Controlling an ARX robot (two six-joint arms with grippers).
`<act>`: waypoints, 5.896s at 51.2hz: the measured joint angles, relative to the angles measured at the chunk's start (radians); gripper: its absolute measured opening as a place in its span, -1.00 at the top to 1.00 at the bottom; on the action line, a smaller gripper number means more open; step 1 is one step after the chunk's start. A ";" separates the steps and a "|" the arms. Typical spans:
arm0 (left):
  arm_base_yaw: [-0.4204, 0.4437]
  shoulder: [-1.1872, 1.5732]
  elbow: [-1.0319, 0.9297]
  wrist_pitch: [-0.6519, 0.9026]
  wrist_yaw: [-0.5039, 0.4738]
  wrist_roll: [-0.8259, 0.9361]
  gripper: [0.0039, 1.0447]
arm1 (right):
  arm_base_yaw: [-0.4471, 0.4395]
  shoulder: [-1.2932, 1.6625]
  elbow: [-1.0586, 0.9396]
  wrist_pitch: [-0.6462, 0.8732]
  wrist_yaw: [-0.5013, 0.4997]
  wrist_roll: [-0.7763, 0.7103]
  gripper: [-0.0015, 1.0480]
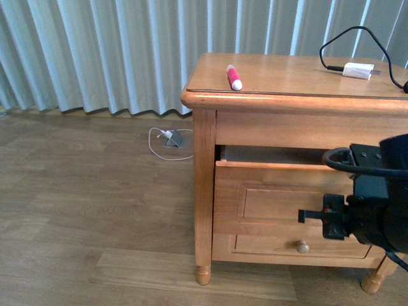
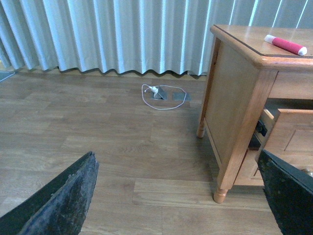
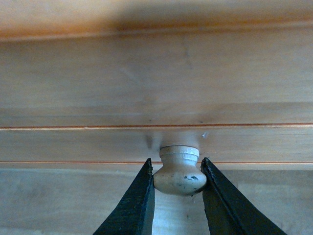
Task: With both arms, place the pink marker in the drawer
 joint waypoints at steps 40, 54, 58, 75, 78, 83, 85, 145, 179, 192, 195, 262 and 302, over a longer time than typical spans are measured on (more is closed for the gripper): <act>0.000 0.000 0.000 0.000 0.000 0.000 -0.89 | 0.003 -0.828 -0.519 -0.253 -0.157 0.061 -0.77; 0.000 0.000 0.000 0.000 0.000 0.000 -0.89 | -0.085 -1.339 -0.519 -0.626 -0.224 0.042 -0.84; 0.000 0.000 0.000 0.000 0.000 0.000 -0.89 | -0.127 -1.473 -0.512 -0.742 -0.267 0.006 -0.84; 0.000 0.000 0.000 0.000 0.000 0.000 -0.89 | -0.185 -1.556 -0.509 -0.830 -0.264 -0.035 -0.84; 0.000 0.000 0.000 0.000 0.000 0.000 -0.89 | -0.185 -1.557 -0.509 -0.830 -0.264 -0.035 -0.84; 0.000 0.000 0.000 0.000 0.000 0.000 -0.89 | -0.185 -1.557 -0.509 -0.830 -0.264 -0.035 -0.84; 0.000 0.000 0.000 0.000 0.000 0.000 -0.89 | -0.185 -1.557 -0.509 -0.830 -0.264 -0.035 -0.84; -0.350 1.529 1.065 0.272 -0.140 0.028 -0.89 | -0.185 -1.558 -0.509 -0.830 -0.264 -0.038 -0.84; -0.505 2.158 1.772 0.032 -0.198 -0.050 -0.89 | -0.185 -1.558 -0.509 -0.830 -0.264 -0.038 -0.84; -0.522 2.217 1.838 -0.015 -0.232 -0.047 -0.89 | -0.185 -1.558 -0.509 -0.830 -0.264 -0.038 -0.84; -0.522 2.219 1.846 -0.027 -0.236 -0.046 -0.89 | -0.185 -1.558 -0.509 -0.830 -0.264 -0.038 -0.84; -0.495 1.827 1.215 0.339 0.440 0.323 0.73 | -0.185 -1.558 -0.509 -0.830 -0.264 -0.038 -0.84; -0.568 2.009 1.240 0.366 0.154 0.290 -0.34 | -0.185 -1.558 -0.509 -0.830 -0.264 -0.038 -0.84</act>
